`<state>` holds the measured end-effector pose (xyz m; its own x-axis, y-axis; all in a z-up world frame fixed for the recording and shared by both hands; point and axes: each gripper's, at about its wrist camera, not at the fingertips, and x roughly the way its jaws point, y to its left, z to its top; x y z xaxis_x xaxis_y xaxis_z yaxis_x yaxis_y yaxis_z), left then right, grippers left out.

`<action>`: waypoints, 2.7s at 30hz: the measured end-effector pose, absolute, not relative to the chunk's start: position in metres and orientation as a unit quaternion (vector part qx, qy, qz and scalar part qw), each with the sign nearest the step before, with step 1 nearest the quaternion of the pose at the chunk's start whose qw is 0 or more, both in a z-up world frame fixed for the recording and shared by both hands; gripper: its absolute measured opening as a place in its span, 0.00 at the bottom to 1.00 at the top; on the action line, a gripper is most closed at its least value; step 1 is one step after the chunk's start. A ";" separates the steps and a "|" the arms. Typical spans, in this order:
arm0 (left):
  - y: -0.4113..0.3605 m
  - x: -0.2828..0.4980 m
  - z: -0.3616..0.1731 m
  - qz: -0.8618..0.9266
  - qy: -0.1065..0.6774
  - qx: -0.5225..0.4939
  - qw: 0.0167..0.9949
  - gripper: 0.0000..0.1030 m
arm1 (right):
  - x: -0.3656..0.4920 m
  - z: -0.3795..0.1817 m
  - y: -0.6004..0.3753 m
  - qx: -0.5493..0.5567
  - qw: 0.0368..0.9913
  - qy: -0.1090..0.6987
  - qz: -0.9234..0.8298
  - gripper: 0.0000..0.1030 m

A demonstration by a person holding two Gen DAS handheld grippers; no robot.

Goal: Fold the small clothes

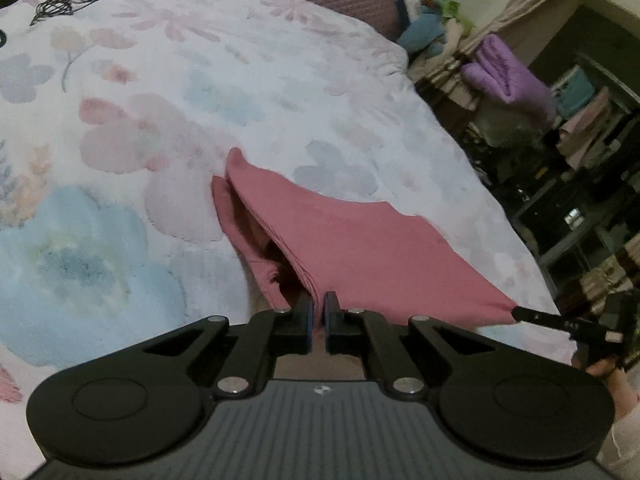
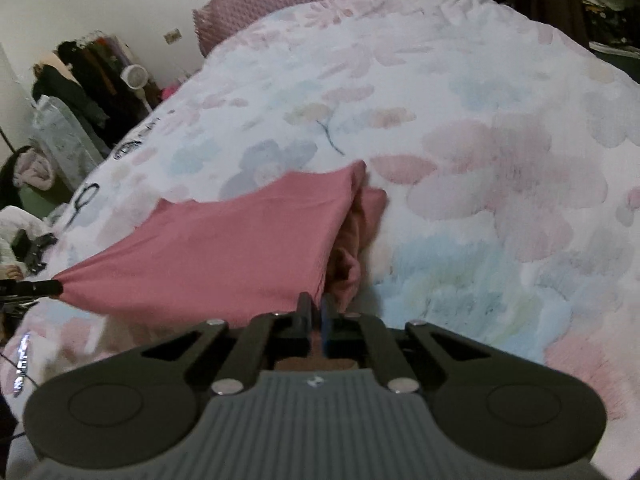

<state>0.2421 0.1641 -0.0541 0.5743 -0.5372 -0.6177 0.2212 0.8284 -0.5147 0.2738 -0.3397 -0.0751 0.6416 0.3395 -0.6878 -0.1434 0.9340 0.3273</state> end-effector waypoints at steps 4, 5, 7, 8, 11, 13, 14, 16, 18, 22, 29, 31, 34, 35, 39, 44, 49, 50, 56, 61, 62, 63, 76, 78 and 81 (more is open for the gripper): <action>0.162 0.237 -0.079 -0.221 0.445 -0.177 0.849 0.04 | 0.264 -0.087 -0.339 0.109 0.890 0.418 0.144 0.00; 0.159 0.236 -0.090 -0.216 0.460 -0.163 0.845 0.04 | 0.262 -0.093 -0.338 0.104 0.888 0.425 0.144 0.00; 0.152 0.237 -0.107 -0.207 0.482 -0.142 0.840 0.04 | 0.258 -0.109 -0.334 0.094 0.882 0.439 0.141 0.00; 0.150 0.238 -0.112 -0.204 0.487 -0.134 0.839 0.04 | 0.258 -0.117 -0.332 0.085 0.880 0.446 0.137 0.00; 0.144 0.244 -0.125 -0.192 0.501 -0.119 0.836 0.04 | 0.262 -0.138 -0.327 0.074 0.872 0.467 0.127 0.00; 0.140 0.251 -0.127 -0.184 0.510 -0.108 0.834 0.06 | 0.266 -0.145 -0.325 0.074 0.869 0.474 0.119 0.00; 0.138 0.252 -0.125 -0.182 0.512 -0.106 0.833 0.08 | 0.268 -0.147 -0.323 0.074 0.869 0.476 0.116 0.00; 0.133 0.251 -0.117 -0.178 0.513 -0.099 0.834 0.16 | 0.270 -0.145 -0.319 0.070 0.869 0.477 0.114 0.00; 0.131 0.248 -0.108 -0.181 0.508 -0.094 0.837 0.32 | 0.271 -0.140 -0.316 0.063 0.868 0.478 0.116 0.07; 0.123 0.239 -0.093 -0.161 0.494 -0.067 0.852 0.44 | 0.268 -0.125 -0.312 0.046 0.874 0.469 0.118 0.31; 0.114 0.258 -0.071 -0.133 0.447 -0.082 0.881 0.46 | 0.279 -0.103 -0.314 0.067 0.882 0.453 0.108 0.51; 0.109 0.274 -0.071 -0.124 0.445 -0.084 0.883 0.46 | 0.290 -0.102 -0.314 0.078 0.884 0.449 0.100 0.56; 0.103 0.299 -0.074 -0.116 0.441 -0.087 0.886 0.46 | 0.306 -0.105 -0.313 0.092 0.884 0.449 0.087 0.60; 0.101 0.304 -0.076 -0.114 0.440 -0.087 0.887 0.46 | 0.312 -0.106 -0.313 0.096 0.884 0.449 0.084 0.61; 0.096 0.334 -0.085 -0.097 0.441 -0.082 0.889 0.46 | 0.338 -0.115 -0.312 0.121 0.881 0.452 0.069 0.61; 0.101 0.361 -0.095 -0.091 0.442 -0.109 0.886 0.46 | 0.375 -0.126 -0.315 0.157 0.875 0.455 0.057 0.79; 0.103 0.383 -0.106 -0.087 0.444 -0.127 0.883 0.46 | 0.414 -0.138 -0.318 0.178 0.867 0.463 0.055 0.79; 0.103 0.387 -0.108 -0.087 0.445 -0.127 0.882 0.46 | 0.420 -0.142 -0.319 0.187 0.865 0.463 0.054 0.79; 0.098 0.400 -0.125 -0.090 0.464 -0.108 0.874 0.46 | 0.443 -0.163 -0.326 0.222 0.857 0.463 0.051 0.80; 0.102 0.401 -0.132 -0.096 0.467 -0.115 0.872 0.46 | 0.446 -0.177 -0.337 0.269 0.846 0.457 0.059 0.80; 0.102 0.401 -0.132 -0.096 0.467 -0.115 0.872 0.46 | 0.447 -0.177 -0.340 0.281 0.844 0.454 0.061 0.79; 0.102 0.400 -0.132 -0.097 0.466 -0.115 0.872 0.46 | 0.447 -0.178 -0.341 0.290 0.841 0.452 0.064 0.78; 0.103 0.403 -0.133 -0.091 0.474 -0.125 0.867 0.46 | 0.459 -0.190 -0.360 0.369 0.815 0.440 0.075 0.13; 0.104 0.403 -0.130 -0.090 0.477 -0.127 0.865 0.46 | 0.458 -0.179 -0.352 0.341 0.832 0.431 0.076 0.10; 0.105 0.403 -0.124 -0.089 0.480 -0.127 0.864 0.46 | 0.454 -0.155 -0.340 0.312 0.850 0.416 0.080 0.07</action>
<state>0.4035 0.1052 -0.1240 0.5239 -0.2764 -0.8057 0.0325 0.9517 -0.3053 0.4542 -0.3399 -0.1550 0.6409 0.3963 -0.6574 0.1232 0.7922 0.5977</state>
